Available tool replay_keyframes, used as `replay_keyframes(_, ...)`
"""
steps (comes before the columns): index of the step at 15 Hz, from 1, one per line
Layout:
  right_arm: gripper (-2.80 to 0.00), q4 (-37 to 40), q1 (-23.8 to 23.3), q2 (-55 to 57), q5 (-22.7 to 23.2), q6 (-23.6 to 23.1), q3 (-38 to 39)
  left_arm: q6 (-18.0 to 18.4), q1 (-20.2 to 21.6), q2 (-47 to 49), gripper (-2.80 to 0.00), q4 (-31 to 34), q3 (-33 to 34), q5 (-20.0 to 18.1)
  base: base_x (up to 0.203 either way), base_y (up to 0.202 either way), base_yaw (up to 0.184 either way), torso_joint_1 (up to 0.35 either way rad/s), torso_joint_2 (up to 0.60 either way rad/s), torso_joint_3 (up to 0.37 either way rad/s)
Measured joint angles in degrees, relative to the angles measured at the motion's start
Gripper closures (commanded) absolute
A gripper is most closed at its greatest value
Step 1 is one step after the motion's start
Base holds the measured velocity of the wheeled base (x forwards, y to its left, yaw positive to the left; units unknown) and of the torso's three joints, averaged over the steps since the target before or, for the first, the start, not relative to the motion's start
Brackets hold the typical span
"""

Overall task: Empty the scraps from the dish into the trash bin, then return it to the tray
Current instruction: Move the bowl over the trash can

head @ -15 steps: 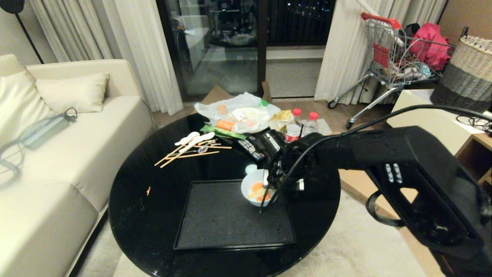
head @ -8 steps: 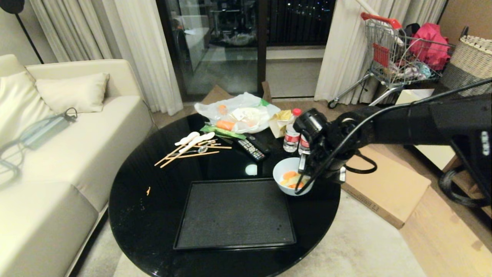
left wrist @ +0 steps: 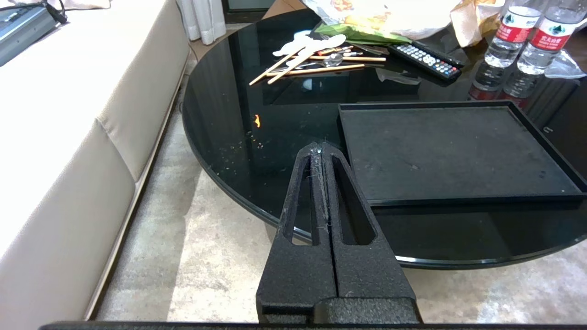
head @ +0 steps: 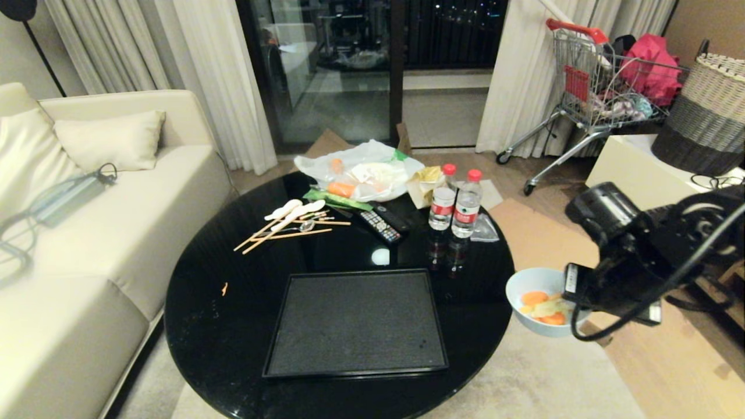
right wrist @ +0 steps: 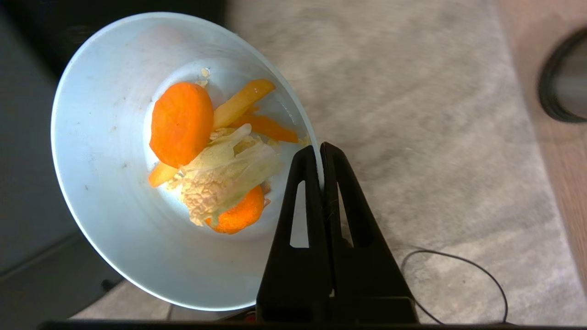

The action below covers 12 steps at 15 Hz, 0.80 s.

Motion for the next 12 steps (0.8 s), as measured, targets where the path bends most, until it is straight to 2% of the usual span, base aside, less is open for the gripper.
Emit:
replay_keyframes(3,0.0,-6.33,-5.45,-9.56,1.66,-2.65,12.8,0.02,0.0,0.0,0.0,0.0,0.0,0.0,0.0,0.0,0.0,0.0,0.0,0.0)
replay_keyframes(5,0.0,-8.84,-7.95,-14.82,2.22,-3.02,18.58,0.0,0.0,0.0,0.0,0.0,0.0,-0.02,0.0,0.0,0.0,0.0,0.0,0.0)
replay_keyframes(9,0.0,-10.25,-9.6,-23.39,4.93,-3.11,25.41,0.0,0.0,0.0,0.0,-0.01,0.0,0.0,0.0,0.0,0.0,0.0,0.0,0.0)
replay_keyframes(12,0.0,-9.77,-9.71,-28.05,5.18,-3.01,28.64,0.0,0.0,0.0,0.0,0.0,0.0,0.0,0.0,0.0,0.0,0.0,0.0,0.0)
